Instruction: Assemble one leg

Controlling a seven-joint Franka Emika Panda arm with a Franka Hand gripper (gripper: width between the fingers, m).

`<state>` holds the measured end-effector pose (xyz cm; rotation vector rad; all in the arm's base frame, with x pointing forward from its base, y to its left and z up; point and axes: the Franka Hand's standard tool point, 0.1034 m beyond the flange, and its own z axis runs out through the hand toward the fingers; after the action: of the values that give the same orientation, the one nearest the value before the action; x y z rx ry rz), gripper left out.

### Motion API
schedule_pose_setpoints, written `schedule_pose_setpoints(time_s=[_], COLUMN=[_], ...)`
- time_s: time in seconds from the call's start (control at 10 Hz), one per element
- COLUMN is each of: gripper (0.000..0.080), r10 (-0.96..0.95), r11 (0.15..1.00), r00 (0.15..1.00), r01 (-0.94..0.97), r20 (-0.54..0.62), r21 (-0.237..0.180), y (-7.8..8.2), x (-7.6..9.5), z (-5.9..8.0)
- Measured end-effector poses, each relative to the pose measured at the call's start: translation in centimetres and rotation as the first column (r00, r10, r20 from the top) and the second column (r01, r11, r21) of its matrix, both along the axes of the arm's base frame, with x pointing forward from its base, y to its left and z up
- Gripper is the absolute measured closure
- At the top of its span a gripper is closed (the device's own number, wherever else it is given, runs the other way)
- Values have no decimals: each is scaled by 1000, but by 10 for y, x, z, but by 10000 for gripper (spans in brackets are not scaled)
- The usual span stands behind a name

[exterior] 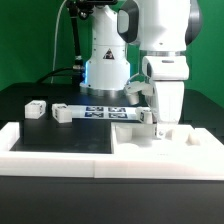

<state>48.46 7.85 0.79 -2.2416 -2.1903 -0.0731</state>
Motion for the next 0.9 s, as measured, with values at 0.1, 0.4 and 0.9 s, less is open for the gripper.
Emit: schedule_pose_setpoints(time_s=[0.1, 0.4, 0.9], gripper=[342, 164, 151], r10=[0, -1, -32], r11=[1000, 1000, 999], r00=[1000, 1000, 999], r01=[0, 1, 32], r20=[0, 0, 6], r21=[0, 0, -6], y=[0, -1, 0], x=[0, 0, 0], z=[0, 0, 16])
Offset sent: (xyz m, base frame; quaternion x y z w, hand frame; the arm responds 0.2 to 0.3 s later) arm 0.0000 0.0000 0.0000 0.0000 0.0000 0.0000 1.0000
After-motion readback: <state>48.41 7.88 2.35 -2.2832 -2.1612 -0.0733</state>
